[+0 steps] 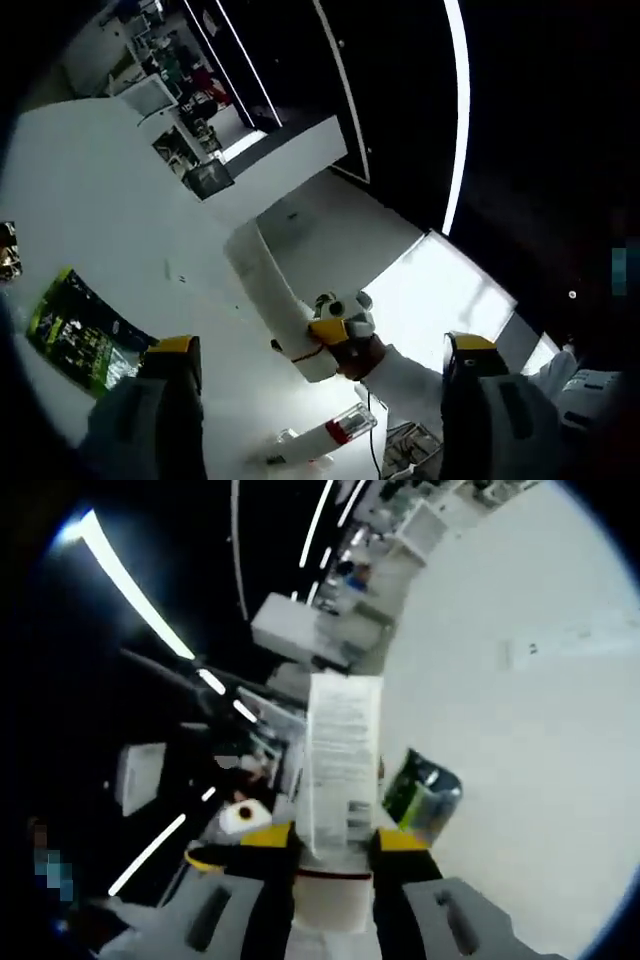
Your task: Arrange the skincare products in the storage area until every visible bottle or jar stands upright without overlapping.
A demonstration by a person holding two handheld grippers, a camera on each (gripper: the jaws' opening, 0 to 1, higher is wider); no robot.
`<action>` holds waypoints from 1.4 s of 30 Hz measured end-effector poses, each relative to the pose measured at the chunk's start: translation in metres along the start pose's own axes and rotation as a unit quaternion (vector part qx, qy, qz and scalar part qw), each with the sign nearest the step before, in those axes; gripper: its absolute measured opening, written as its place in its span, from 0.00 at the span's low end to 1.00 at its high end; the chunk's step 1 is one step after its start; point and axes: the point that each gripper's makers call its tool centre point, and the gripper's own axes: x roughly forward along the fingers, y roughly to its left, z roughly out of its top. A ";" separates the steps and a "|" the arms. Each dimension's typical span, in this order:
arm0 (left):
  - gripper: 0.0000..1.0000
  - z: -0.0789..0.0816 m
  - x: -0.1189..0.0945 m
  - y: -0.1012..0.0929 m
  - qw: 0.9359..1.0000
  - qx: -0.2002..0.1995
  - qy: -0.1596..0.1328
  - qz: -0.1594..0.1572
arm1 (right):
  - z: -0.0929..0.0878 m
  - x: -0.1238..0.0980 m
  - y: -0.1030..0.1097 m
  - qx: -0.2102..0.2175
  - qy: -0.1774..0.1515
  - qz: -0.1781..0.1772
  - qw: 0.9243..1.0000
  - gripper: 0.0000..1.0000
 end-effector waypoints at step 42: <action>0.29 0.020 0.082 -0.081 0.940 -0.180 -0.095 -0.272 | -0.039 -0.041 0.109 0.141 -0.094 0.218 0.961 0.22</action>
